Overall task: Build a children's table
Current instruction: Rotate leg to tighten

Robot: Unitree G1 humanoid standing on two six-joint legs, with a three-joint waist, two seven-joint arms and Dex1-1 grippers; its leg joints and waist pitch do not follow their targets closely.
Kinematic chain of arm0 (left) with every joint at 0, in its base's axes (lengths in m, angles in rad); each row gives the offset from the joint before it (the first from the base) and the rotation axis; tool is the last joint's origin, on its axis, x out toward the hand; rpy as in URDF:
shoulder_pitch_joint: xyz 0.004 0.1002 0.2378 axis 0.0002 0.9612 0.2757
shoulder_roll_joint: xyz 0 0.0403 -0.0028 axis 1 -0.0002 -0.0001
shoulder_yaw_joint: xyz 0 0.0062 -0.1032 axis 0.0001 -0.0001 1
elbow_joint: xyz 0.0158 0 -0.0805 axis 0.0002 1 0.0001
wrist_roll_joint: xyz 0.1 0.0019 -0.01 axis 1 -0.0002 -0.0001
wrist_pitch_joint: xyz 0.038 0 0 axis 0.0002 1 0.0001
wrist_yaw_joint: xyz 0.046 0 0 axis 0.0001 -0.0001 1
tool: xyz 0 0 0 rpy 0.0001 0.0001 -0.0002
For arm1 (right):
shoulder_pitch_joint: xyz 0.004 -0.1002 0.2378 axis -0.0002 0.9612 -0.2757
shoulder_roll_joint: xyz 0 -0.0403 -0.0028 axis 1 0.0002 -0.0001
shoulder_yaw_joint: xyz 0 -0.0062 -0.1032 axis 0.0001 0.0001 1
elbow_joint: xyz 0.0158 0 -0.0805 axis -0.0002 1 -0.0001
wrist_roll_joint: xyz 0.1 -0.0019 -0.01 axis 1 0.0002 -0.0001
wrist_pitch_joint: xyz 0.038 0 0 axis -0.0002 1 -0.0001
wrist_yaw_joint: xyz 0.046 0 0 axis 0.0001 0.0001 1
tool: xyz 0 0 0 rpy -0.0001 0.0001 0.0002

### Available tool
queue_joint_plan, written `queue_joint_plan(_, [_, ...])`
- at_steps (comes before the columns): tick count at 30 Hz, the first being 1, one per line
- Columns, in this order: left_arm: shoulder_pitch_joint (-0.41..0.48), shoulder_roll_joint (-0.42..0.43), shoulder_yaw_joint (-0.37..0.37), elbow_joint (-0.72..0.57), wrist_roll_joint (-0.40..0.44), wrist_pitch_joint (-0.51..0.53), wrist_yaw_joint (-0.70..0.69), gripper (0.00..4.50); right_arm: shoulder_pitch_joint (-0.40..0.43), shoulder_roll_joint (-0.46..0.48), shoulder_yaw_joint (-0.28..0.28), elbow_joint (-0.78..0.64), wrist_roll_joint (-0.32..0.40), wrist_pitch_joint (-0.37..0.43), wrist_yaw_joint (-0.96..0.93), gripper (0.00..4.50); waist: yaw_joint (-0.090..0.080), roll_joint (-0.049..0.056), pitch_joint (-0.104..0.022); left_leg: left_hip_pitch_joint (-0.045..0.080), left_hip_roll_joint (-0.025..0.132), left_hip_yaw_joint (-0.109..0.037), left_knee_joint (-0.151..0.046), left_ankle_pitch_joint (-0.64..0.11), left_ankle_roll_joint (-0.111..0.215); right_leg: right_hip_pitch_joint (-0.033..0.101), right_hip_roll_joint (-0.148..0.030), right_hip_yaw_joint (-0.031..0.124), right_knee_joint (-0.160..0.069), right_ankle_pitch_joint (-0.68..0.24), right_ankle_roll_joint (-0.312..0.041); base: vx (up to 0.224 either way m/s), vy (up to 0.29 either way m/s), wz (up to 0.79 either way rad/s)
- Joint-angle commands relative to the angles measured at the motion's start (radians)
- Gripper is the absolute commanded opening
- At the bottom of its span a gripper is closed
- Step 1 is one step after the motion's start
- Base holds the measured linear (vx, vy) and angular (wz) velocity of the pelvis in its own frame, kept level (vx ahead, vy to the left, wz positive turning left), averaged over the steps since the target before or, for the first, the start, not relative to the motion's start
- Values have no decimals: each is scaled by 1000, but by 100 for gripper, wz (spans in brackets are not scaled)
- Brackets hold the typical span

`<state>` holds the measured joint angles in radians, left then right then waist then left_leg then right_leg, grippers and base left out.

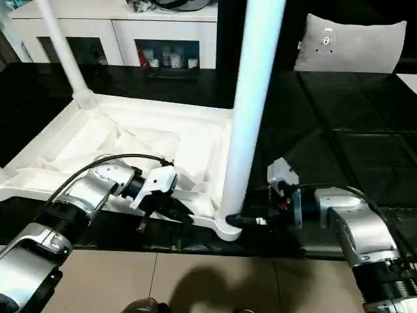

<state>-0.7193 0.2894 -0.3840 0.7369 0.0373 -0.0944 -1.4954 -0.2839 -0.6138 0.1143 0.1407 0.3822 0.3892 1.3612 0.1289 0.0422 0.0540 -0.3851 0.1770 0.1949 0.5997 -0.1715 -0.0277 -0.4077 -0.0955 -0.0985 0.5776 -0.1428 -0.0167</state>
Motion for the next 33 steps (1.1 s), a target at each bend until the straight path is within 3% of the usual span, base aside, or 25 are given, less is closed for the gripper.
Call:
queue_joint_plan(1, [-16,-7,-14,-50,-20,-15,-34,0,-17,-4,5,4,6,9,9,266,-5,-21,-74,25,61,-25,-69,-241,63,48,-71,46,-76,-396,-163,0,0,0])
queue_joint_plan(7, [-18,-9,-8,-43,-17,-12,-33,0,-16,-3,11,-2,15,23,27,213,-4,-23,-74,24,59,-25,-69,-236,64,49,-71,46,-76,-404,-157,0,0,0])
queue_joint_plan(11, [-15,-25,11,-49,-41,45,-14,0,2,3,13,-36,39,52,16,206,-3,-22,-74,24,60,-26,-69,-234,62,50,-73,46,-77,-412,-155,0,0,0])
queue_joint_plan(14, [-19,-45,21,-49,-42,87,37,0,21,21,4,-69,57,84,-23,204,0,-21,-74,26,60,-24,-69,-230,64,48,-70,47,-77,-402,-157,0,0,0])
queue_joint_plan(17, [-36,-84,40,-26,-24,126,147,0,24,63,-10,-73,22,92,-139,204,-3,-21,-71,27,57,-26,-69,-249,50,45,-70,43,-83,-442,-146,0,0,0])
queue_joint_plan(21, [-61,-130,61,7,-6,164,273,0,4,131,-23,-51,-45,119,-322,202,-22,-24,-71,21,50,-29,-70,-256,38,48,-68,39,-88,-481,-116,0,0,0])
queue_joint_plan(25, [-106,-204,92,67,9,228,454,0,-45,249,-48,-5,-121,185,-579,199,-60,-24,-72,23,41,-32,-67,-273,22,47,-66,31,-94,-500,-114,0,0,0])
queue_joint_plan(28, [-132,-249,115,106,14,238,562,0,-78,326,-77,30,-140,224,-728,199,-77,-26,-75,16,36,-29,-63,-237,49,50,-64,33,-97,-478,-111,0,0,0])
queue_joint_plan(31, [-161,-302,137,155,18,229,677,0,-126,426,-114,112,-167,164,-886,199,-84,-25,-79,17,36,-29,-62,-222,50,48,-62,32,-92,-436,-125,0,0,0])
queue_joint_plan(33, [-165,-311,140,164,22,227,689,0,-131,444,-125,120,-172,147,-901,252,-84,-25,-77,16,36,-27,-62,-220,60,51,-62,34,-93,-421,-128,0,0,0])
